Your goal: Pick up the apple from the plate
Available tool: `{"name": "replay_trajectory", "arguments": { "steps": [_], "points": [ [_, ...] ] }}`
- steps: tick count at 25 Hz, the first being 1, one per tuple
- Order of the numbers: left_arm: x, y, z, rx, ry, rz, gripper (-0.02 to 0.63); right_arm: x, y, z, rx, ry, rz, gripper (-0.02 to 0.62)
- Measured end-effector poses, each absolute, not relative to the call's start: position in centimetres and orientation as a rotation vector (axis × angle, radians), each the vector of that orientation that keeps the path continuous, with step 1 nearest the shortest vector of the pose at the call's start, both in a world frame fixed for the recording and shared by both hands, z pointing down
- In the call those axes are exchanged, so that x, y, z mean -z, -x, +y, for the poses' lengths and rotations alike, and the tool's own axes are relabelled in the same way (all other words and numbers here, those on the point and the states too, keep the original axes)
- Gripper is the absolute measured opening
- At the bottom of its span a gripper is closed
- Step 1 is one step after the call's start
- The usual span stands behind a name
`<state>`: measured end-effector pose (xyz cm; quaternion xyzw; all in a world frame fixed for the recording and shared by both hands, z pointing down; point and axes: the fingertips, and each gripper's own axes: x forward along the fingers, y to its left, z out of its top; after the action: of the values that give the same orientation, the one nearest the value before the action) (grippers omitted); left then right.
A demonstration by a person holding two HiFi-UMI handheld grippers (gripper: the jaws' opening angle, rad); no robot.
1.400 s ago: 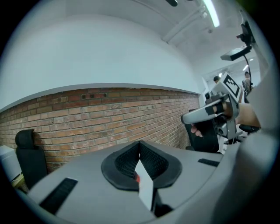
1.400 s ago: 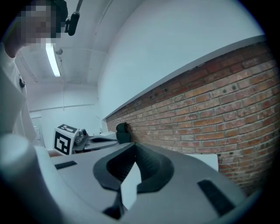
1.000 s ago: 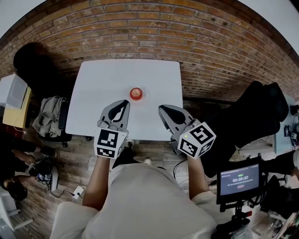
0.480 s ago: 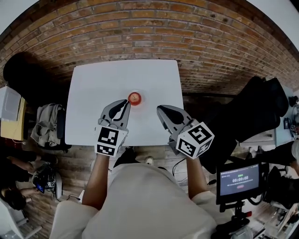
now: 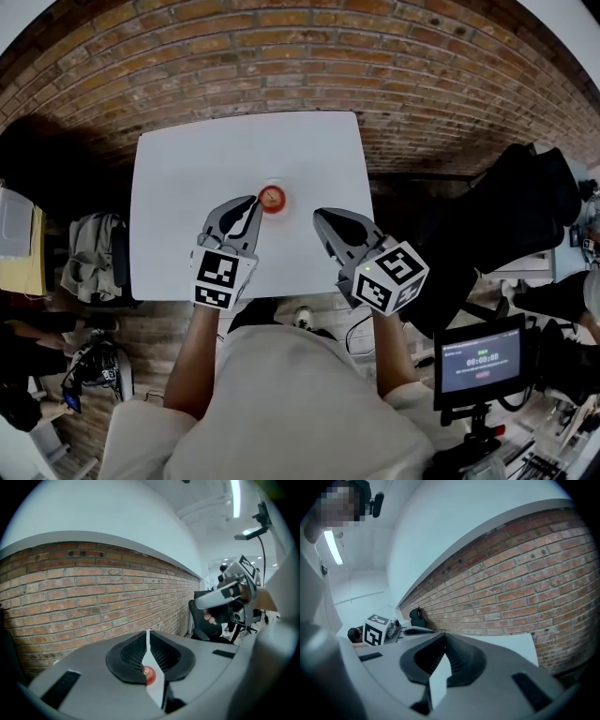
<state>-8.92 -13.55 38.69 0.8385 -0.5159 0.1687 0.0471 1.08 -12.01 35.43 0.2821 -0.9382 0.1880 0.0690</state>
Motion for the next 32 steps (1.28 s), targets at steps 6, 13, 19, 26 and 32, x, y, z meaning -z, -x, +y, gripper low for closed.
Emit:
{"name": "replay_trajectory", "arguments": {
  "steps": [6, 13, 19, 26, 32],
  "points": [
    [-39.6, 9.3, -14.6, -0.523, -2.583, -1.517, 0.021, -36.4, -0.2, -12.9, -0.587, -0.871, -2.792, 0.003],
    [-42.1, 9.1, -17.1, -0.535, -2.593, -1.447, 0.023, -38.6, 0.0, -14.9, -0.618, -0.903, -2.750, 0.003],
    [-43.2, 9.0, -18.4, -0.574, -2.600, -1.391, 0.040, -39.4, -0.1, -16.1, -0.642, -0.929, -2.723, 0.003],
    [-43.9, 8.8, -18.1, -0.622, -2.596, -1.347, 0.057, -39.7, -0.1, -15.5, -0.668, -0.936, -2.707, 0.003],
    [-44.8, 8.8, -18.4, -0.654, -2.590, -1.312, 0.065, -40.2, -0.1, -15.7, -0.682, -0.945, -2.688, 0.003]
  ]
}}
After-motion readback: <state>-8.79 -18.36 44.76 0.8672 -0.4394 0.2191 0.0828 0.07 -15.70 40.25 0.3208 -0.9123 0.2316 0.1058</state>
